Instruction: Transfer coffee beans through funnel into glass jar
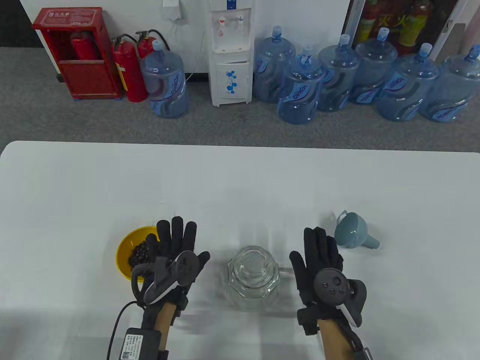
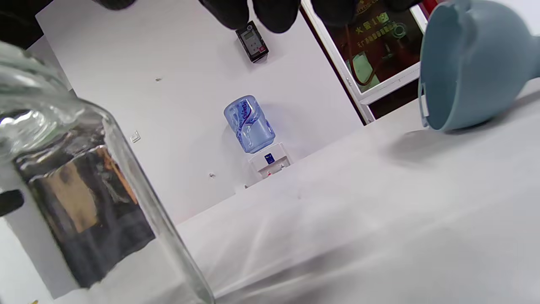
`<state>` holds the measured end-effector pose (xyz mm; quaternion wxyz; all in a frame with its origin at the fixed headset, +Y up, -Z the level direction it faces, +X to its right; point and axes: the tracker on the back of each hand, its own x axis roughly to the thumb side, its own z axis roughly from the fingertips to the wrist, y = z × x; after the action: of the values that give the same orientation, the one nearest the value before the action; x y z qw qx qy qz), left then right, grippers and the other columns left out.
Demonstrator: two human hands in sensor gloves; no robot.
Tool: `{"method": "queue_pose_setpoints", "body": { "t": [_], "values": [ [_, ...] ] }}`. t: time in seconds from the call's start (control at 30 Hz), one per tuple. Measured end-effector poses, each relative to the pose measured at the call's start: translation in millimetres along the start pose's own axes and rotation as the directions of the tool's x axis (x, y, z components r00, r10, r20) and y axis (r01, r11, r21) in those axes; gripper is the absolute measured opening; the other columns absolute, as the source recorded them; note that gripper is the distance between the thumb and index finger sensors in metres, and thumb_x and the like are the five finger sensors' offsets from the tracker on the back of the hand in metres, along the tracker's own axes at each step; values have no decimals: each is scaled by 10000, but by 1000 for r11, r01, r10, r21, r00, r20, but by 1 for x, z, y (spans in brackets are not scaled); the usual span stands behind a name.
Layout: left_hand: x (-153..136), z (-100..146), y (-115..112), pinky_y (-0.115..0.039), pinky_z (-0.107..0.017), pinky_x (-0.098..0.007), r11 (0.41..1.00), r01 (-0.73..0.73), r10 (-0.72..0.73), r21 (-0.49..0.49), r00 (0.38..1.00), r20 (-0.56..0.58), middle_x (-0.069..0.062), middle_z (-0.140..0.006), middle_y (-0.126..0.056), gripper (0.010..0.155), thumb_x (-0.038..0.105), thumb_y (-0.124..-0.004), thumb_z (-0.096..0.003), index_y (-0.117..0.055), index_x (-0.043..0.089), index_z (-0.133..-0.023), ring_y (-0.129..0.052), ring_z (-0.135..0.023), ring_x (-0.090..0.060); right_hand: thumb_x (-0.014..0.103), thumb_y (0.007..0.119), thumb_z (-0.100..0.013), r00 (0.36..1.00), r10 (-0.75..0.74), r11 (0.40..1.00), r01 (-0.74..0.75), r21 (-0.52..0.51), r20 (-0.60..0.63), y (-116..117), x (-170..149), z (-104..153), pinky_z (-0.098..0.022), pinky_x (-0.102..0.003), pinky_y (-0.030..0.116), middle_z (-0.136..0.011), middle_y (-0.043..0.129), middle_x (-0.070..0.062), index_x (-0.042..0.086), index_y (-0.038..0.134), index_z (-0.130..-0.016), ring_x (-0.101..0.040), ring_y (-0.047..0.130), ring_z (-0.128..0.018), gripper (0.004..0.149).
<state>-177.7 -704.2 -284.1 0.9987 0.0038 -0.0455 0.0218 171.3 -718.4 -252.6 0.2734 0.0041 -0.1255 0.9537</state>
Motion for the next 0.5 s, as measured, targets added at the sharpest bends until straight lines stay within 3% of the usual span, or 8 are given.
{"method": "queue_pose_setpoints", "body": {
  "t": [0.5],
  "values": [
    [-1, -1, 0, -124, -736, -611, 1000, 0, 0, -7, 1000, -1, -31, -1218, -68, 774, 668, -444, -528, -201, 318, -1174, -10, -1098, -385, 632, 405, -642, 1000, -2, 1000, 2, 7, -14, -2, 1, -1, -755, -717, 344, -1304, 257, -173, 199, 317, -1263, -506, 295, -1144, 762]
  ]
}}
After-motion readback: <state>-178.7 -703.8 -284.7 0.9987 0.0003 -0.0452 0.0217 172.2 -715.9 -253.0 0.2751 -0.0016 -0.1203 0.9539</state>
